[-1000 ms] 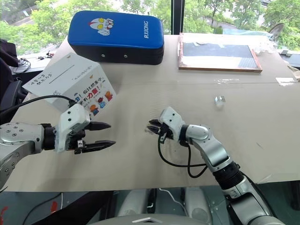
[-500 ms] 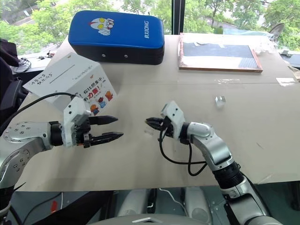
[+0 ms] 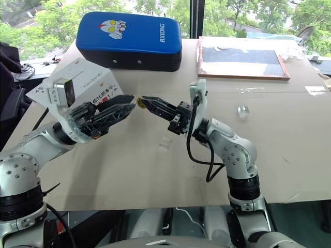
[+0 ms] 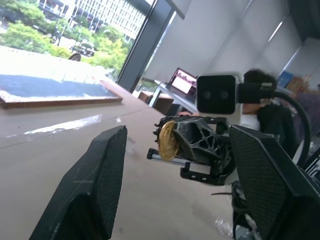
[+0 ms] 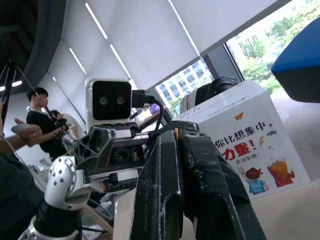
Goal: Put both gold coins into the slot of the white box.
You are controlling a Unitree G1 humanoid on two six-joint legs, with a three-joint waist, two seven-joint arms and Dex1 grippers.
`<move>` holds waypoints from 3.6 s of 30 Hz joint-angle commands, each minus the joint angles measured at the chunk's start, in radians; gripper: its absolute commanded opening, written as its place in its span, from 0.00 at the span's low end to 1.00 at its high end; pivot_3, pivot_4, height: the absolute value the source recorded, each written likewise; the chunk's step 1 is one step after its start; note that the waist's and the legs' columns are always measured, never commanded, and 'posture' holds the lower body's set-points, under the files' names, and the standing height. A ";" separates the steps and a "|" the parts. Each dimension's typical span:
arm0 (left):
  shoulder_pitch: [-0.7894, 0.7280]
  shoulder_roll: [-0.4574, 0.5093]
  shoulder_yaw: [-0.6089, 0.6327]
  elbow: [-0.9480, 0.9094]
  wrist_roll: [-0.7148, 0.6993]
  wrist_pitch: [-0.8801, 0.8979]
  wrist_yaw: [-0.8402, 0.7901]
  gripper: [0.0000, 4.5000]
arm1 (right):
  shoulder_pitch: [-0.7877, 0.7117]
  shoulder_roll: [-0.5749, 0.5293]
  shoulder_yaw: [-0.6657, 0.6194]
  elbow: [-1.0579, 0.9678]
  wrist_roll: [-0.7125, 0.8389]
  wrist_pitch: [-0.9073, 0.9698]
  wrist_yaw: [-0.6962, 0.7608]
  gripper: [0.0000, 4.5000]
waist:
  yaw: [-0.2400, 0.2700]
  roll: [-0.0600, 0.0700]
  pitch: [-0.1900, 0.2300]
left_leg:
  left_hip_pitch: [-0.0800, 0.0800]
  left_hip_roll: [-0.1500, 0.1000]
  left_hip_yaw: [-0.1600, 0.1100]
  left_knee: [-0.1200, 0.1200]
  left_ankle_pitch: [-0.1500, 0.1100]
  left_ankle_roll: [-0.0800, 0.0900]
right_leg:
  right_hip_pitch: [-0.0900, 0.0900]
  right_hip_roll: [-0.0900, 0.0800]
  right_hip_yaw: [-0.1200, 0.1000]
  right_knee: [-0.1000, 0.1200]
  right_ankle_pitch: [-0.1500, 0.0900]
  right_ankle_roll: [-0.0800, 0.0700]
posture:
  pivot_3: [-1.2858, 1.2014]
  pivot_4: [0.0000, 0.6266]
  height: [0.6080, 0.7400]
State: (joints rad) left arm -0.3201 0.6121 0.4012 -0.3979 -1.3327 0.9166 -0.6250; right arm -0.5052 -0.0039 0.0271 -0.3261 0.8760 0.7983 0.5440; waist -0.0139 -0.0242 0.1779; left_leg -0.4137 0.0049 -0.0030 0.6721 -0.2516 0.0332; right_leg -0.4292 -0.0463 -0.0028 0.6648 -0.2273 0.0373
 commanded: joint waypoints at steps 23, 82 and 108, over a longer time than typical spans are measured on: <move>-0.020 -0.091 -0.078 0.022 -0.094 -0.054 0.094 0.01 | -0.072 0.008 -0.029 -0.064 0.192 0.009 -0.100 0.00 | -0.001 0.000 0.000 | 0.000 0.000 0.000 0.000 0.000 0.000 | 0.000 0.001 0.000 0.000 0.000 0.000 | 0.52 0.24 1.00; -0.289 0.512 -0.172 0.832 0.944 -0.489 -0.442 0.00 | -0.090 -0.314 0.126 -0.139 -0.269 -0.228 0.098 0.58 | -0.002 0.001 0.001 | -0.001 0.001 0.002 -0.002 0.000 0.000 | -0.002 0.002 0.000 -0.001 0.000 0.000 | 0.52 0.24 1.00; -0.500 0.473 -0.194 1.259 0.973 -0.397 -0.637 0.00 | -0.059 -0.250 0.157 -0.123 -0.335 -0.288 0.078 0.58 | -0.002 0.003 -0.002 | 0.003 0.000 0.002 0.000 0.000 0.000 | -0.001 0.003 0.001 0.006 -0.001 0.000 | 0.52 0.24 1.00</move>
State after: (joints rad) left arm -0.8347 1.0788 0.2390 0.7926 -0.4100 0.5307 -1.2552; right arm -0.5646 -0.2628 0.1873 -0.4211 0.5459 0.5387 0.6250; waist -0.0162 -0.0210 0.1760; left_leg -0.4101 0.0049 -0.0009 0.6724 -0.2514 0.0334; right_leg -0.4299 -0.0434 -0.0019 0.6723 -0.2280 0.0376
